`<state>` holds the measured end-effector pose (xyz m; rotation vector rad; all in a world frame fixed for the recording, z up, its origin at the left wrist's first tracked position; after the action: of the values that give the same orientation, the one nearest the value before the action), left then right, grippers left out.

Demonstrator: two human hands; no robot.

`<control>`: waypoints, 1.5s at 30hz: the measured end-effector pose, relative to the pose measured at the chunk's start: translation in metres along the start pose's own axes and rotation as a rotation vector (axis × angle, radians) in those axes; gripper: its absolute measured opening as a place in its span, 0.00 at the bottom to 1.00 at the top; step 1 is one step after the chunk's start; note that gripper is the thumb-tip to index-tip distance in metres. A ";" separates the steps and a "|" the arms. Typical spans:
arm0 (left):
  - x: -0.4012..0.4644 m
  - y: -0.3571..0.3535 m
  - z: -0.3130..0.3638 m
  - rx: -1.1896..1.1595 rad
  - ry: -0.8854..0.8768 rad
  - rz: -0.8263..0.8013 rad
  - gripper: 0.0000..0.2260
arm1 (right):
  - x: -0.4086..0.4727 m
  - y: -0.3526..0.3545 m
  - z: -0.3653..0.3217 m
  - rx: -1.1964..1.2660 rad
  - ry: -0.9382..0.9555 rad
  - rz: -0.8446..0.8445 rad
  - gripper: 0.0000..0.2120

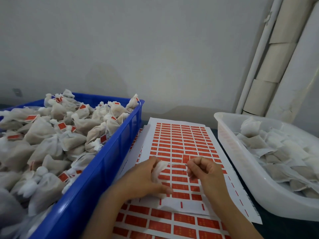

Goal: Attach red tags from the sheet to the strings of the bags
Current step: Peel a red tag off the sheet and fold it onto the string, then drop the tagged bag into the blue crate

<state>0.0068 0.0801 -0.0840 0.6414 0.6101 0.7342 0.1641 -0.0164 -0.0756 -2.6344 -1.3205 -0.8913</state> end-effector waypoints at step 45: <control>-0.002 0.149 0.030 0.209 0.510 1.232 0.24 | -0.001 -0.019 0.024 0.024 -0.106 -0.213 0.06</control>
<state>-0.0346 0.1550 0.0421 1.0330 0.7318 2.0455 0.1607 0.0025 -0.1000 -2.5913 -1.6518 -0.7609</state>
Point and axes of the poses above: each hand's wrist, its own x-axis towards the middle knuckle, its own y-axis out of the back of the hand, z = x × y, the point moved 5 cm from there along x, towards the middle knuckle, and after that the axes turned 14 degrees about y, right-handed, at the moved point
